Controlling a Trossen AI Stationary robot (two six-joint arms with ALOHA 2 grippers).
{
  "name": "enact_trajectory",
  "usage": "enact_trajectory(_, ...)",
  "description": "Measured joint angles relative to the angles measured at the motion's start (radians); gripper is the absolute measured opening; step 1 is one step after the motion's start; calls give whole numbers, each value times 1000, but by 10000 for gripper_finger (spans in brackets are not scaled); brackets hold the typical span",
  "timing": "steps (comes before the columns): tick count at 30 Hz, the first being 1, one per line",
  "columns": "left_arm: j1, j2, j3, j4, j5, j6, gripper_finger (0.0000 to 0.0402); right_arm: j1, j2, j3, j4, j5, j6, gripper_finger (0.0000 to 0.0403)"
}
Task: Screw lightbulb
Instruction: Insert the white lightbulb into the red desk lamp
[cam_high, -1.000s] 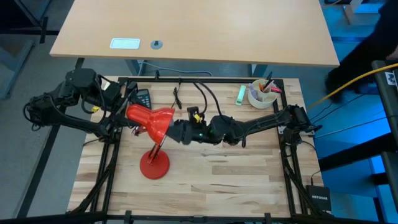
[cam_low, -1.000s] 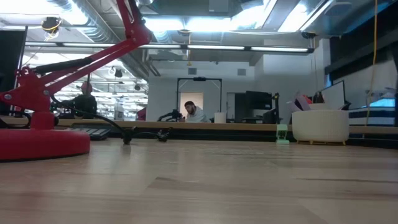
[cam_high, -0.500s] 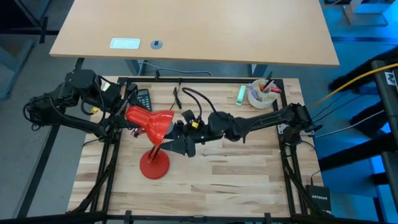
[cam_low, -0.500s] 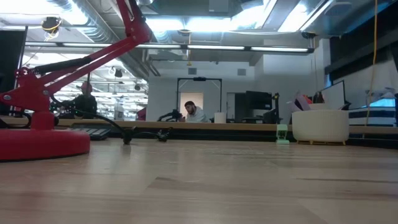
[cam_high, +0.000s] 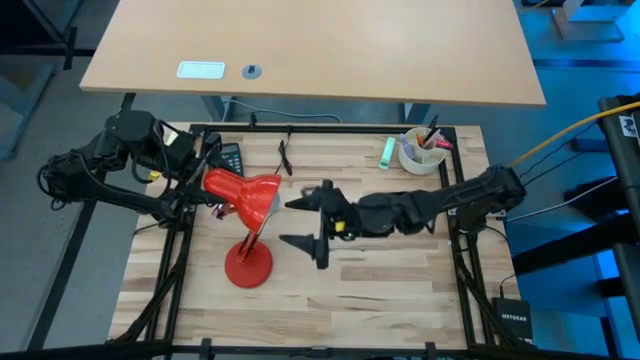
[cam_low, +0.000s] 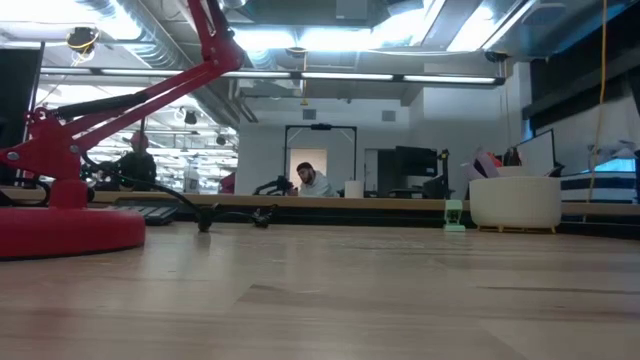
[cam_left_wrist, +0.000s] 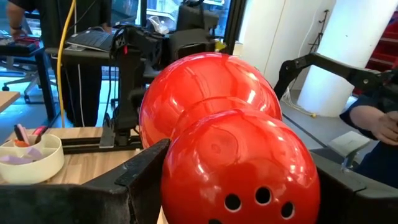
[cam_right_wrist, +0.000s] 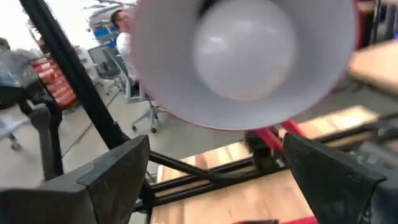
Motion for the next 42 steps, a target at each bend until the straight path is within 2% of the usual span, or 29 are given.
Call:
enact_trajectory(4, 0, 0, 0, -2, 0, 1, 266, 10, 1, 0, 36, 1, -37, 374)
enact_trajectory(10, 0, 0, 0, -2, 2, 1, 266, -5, 12, 0, 64, -16, 5, 374)
enact_trajectory(13, 0, 0, 0, -2, 4, 0, 266, -15, 8, 0, 40, -58, -85, 374)
enact_trajectory(17, 0, 0, 0, -2, 4, -1, 266, -13, -10, 0, 3, 70, -350, 374)
enact_trajectory(19, 0, 0, 0, -2, 4, -1, 266, -16, -5, 1, 18, 97, -458, 374)
enact_trajectory(24, 0, 0, 0, -3, 3, -3, 266, -63, 37, -4, 20, 65, -565, 374)
enact_trajectory(31, 0, 0, 0, -3, 3, -3, 266, -29, 28, 0, 122, 119, -753, 374)
enact_trajectory(35, 0, 1, 0, -4, 3, 0, 266, 0, 46, -2, 192, 199, -888, 374)
enact_trajectory(42, 0, 2, 1, -4, 4, -3, 266, -9, 95, -1, 319, 227, -1008, 374)
